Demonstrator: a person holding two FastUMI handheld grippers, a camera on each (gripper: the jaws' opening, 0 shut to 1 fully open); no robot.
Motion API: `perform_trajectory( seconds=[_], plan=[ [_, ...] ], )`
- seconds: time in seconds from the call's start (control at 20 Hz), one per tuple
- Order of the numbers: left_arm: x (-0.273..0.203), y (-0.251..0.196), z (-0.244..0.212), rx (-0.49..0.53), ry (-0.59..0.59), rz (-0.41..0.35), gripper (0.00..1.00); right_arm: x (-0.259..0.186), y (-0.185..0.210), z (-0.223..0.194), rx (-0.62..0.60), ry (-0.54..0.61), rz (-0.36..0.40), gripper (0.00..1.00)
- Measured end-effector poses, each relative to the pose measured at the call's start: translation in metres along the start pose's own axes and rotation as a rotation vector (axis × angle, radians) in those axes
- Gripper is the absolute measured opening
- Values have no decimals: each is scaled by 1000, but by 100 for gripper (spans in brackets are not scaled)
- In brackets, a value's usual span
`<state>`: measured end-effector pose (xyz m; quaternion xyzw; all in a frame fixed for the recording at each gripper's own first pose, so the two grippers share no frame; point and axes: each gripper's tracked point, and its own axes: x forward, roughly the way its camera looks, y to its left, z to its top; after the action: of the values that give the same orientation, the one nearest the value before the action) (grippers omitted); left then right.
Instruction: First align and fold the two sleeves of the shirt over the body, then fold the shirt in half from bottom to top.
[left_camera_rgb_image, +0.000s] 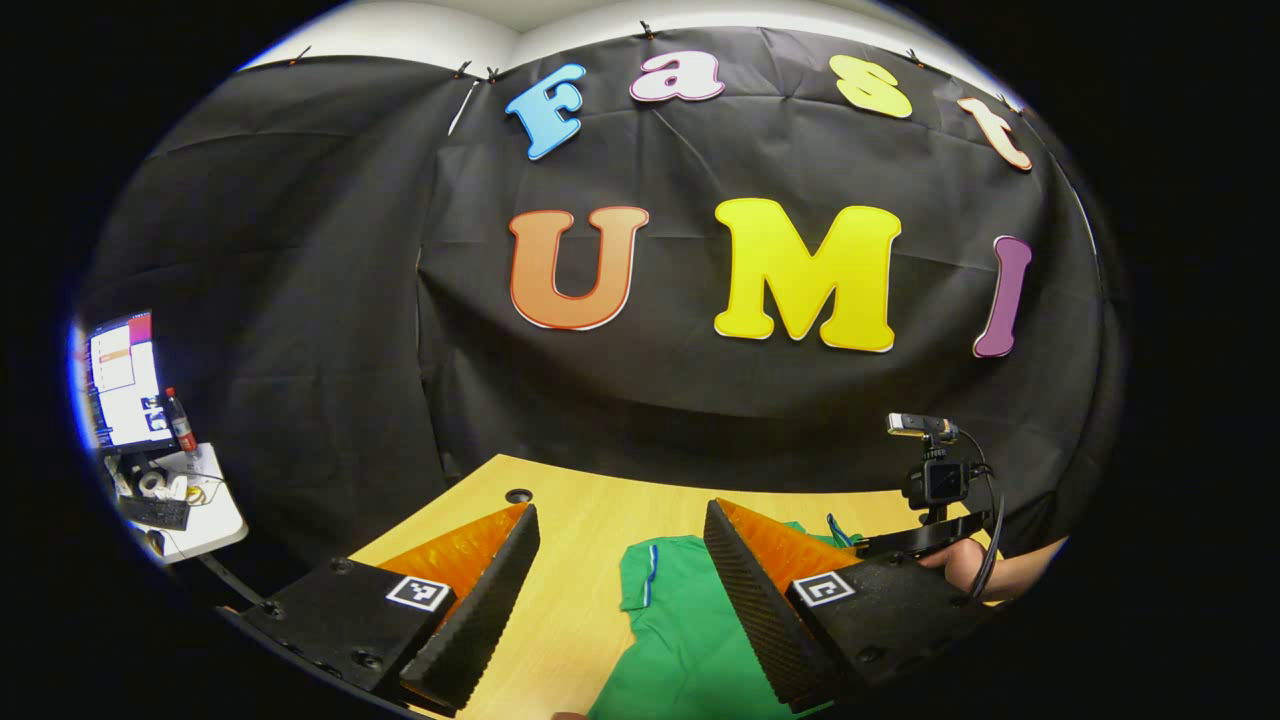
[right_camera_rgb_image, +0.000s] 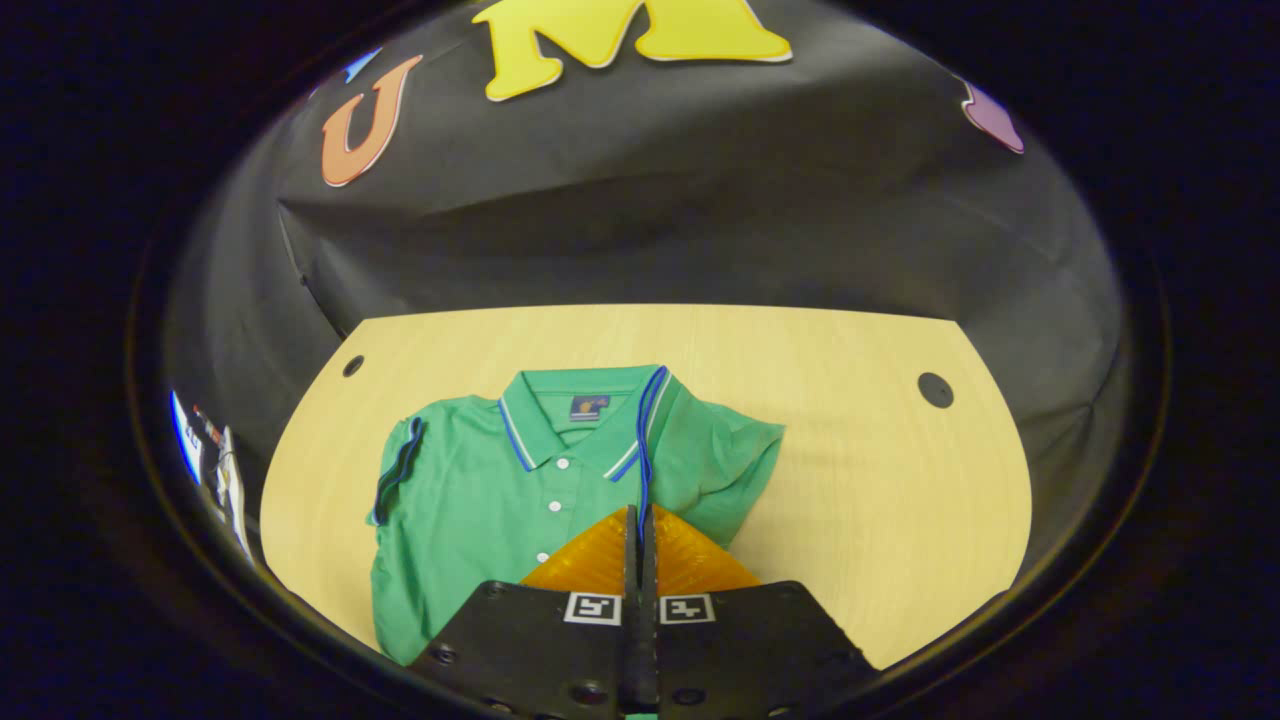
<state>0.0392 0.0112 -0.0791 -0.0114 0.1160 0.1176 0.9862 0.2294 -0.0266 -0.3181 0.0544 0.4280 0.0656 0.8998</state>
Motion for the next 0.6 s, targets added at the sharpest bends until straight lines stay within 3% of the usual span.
perform_trajectory(
  seconds=[0.15,0.2,0.4,0.6],
  plan=[
    [-4,9,-2,-6,2,7,100,-6,16,1,2,-18,22,3],
    [-4,11,-3,-9,4,3,100,-10,22,4,9,-37,35,29],
    [-1,9,-12,-3,16,-16,100,-42,22,12,-30,-113,27,96],
    [12,-1,-24,3,48,-82,100,-90,15,14,-78,-190,4,96]
  ],
)
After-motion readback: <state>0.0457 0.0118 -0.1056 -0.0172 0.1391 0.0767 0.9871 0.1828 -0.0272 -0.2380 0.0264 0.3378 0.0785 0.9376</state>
